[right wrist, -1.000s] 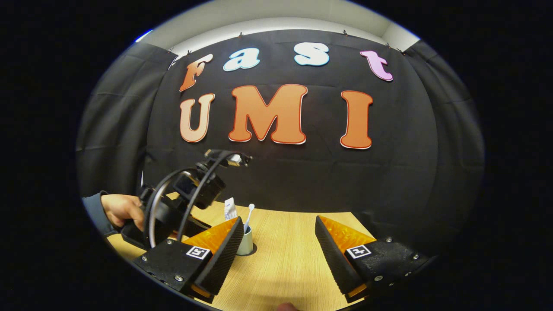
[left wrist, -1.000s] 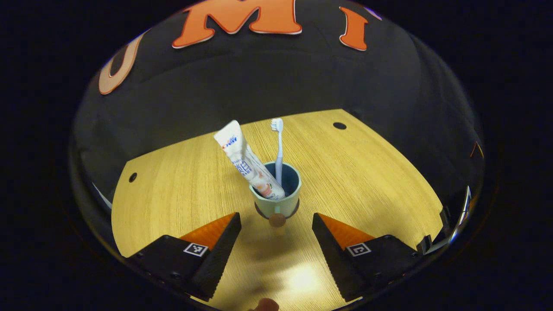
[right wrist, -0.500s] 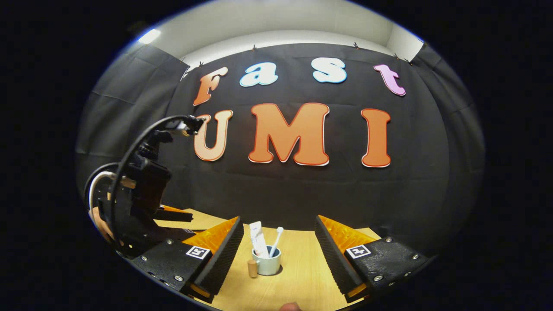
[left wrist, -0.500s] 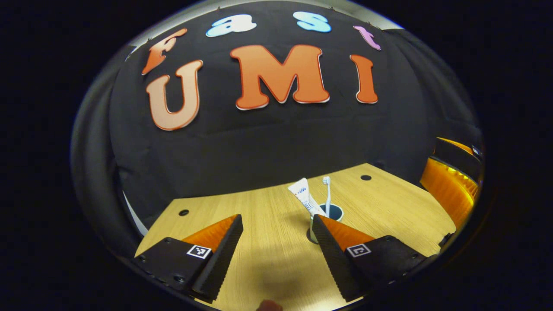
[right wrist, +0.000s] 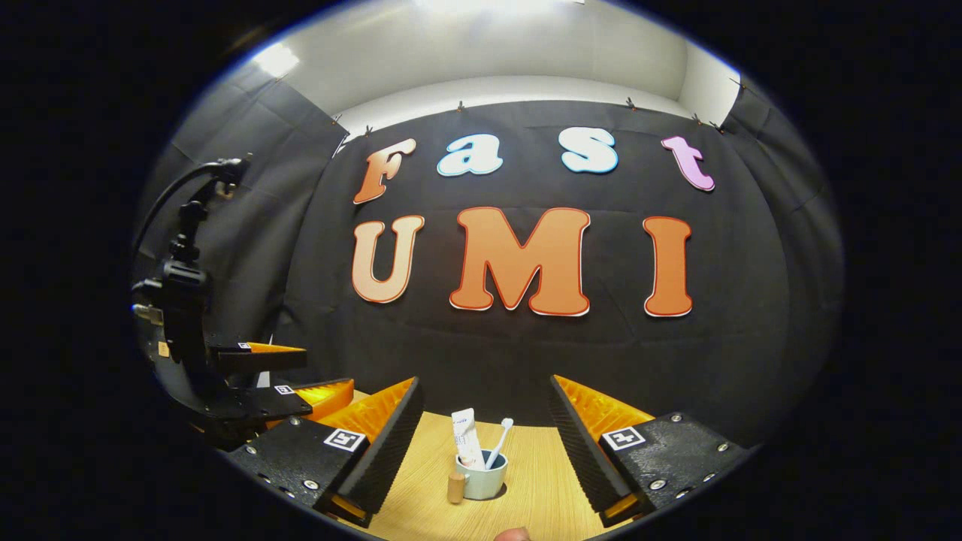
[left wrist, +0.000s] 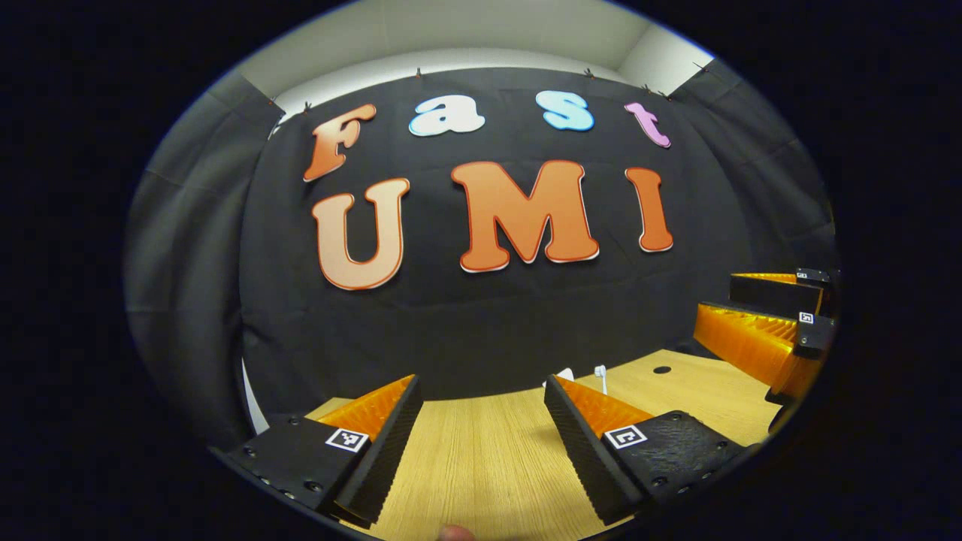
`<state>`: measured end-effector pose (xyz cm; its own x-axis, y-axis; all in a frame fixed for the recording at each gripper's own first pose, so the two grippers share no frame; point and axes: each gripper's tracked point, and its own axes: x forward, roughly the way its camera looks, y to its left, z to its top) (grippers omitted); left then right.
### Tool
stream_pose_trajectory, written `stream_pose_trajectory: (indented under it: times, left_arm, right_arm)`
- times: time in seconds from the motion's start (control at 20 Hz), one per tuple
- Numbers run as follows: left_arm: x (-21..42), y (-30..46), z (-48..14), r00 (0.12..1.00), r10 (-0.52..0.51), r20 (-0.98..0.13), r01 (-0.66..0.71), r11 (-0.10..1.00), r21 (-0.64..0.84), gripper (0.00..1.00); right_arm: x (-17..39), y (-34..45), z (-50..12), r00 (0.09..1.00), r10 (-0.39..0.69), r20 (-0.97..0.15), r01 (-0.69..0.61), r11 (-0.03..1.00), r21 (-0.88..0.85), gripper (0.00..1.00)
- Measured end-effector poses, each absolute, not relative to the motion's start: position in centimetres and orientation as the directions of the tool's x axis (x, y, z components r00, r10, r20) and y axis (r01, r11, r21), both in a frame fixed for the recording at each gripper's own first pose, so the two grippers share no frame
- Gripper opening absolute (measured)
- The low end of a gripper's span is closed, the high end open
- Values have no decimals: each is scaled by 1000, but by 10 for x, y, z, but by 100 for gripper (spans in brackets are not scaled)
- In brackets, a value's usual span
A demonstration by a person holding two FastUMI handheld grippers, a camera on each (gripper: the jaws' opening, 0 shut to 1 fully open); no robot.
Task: Put the toothbrush and toothpaste on the desktop into the cup, then pick up the cup and place it on the coaster on the desktop.
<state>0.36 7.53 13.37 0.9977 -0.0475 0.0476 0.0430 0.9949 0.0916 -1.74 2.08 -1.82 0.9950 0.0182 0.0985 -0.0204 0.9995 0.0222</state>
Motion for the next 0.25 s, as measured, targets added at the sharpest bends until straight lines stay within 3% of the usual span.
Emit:
stream_pose_trajectory:
  times: [0.25]
  left_arm:
    - [-8,91,145,987,13,159,-33,992,124,98]
  right_arm:
    - [-13,21,-34,998,25,61,-26,999,18,99]
